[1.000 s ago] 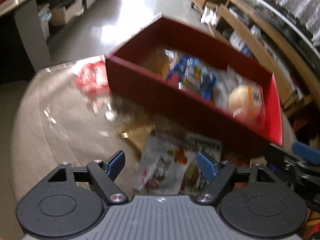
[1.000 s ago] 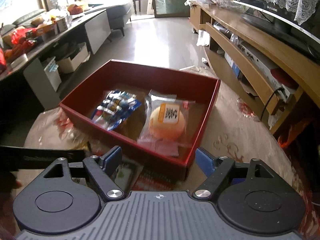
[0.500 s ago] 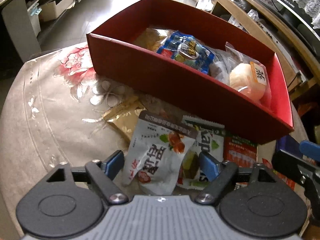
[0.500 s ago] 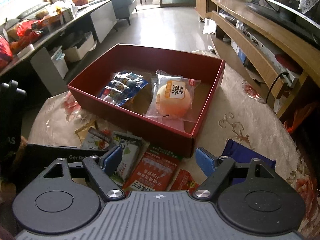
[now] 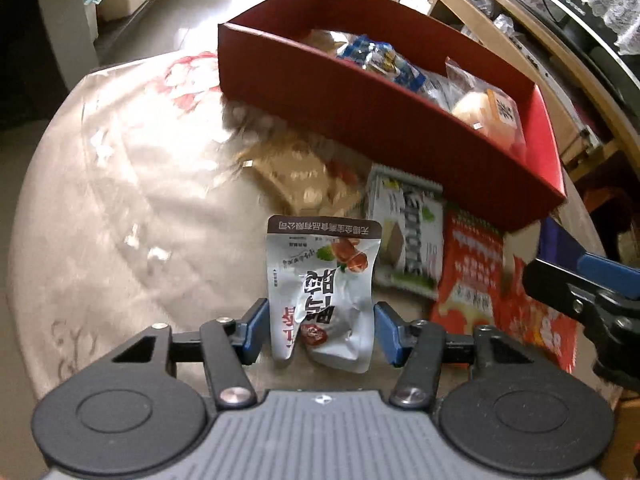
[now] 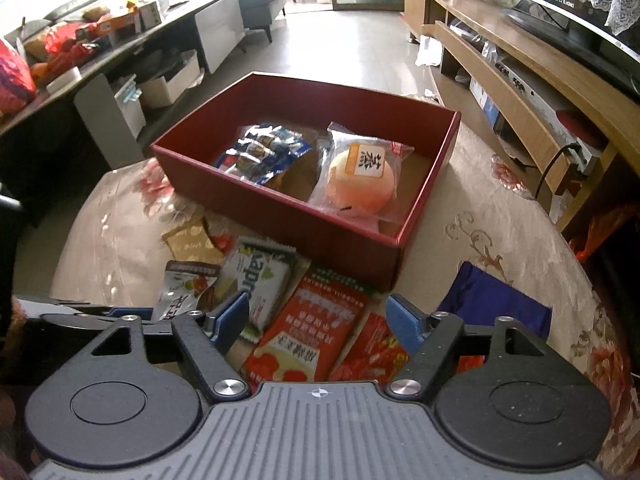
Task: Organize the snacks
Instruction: 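Grasp the white jerky pouch with left tool while right tool reaches the red wafer pack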
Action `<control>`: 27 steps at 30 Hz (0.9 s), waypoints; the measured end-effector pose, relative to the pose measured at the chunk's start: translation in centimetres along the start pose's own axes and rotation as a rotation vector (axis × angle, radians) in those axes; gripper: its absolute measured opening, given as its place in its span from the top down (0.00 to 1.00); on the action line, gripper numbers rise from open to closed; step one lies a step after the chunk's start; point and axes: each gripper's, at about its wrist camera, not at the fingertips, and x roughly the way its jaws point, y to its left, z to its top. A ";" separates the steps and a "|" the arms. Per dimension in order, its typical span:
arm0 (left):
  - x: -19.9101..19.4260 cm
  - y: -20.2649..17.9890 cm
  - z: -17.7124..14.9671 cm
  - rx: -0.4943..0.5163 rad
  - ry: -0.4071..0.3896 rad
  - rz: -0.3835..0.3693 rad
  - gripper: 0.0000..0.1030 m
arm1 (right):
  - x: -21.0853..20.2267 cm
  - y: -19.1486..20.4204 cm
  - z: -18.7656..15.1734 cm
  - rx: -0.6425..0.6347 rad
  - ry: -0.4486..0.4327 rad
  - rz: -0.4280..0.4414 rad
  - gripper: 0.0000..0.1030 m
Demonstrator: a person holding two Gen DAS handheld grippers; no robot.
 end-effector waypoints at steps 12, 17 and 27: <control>-1.3 1.1 -2.3 -0.017 0.015 0.017 0.45 | 2.3 -1.5 -1.9 0.184 0.127 0.089 0.20; -0.7 1.0 -2.5 -0.011 0.034 0.002 0.45 | 5.0 0.1 -1.9 0.217 0.189 0.147 0.19; -0.8 0.6 -2.5 0.016 0.039 0.019 0.45 | 6.8 3.0 -1.8 0.007 0.193 0.001 0.29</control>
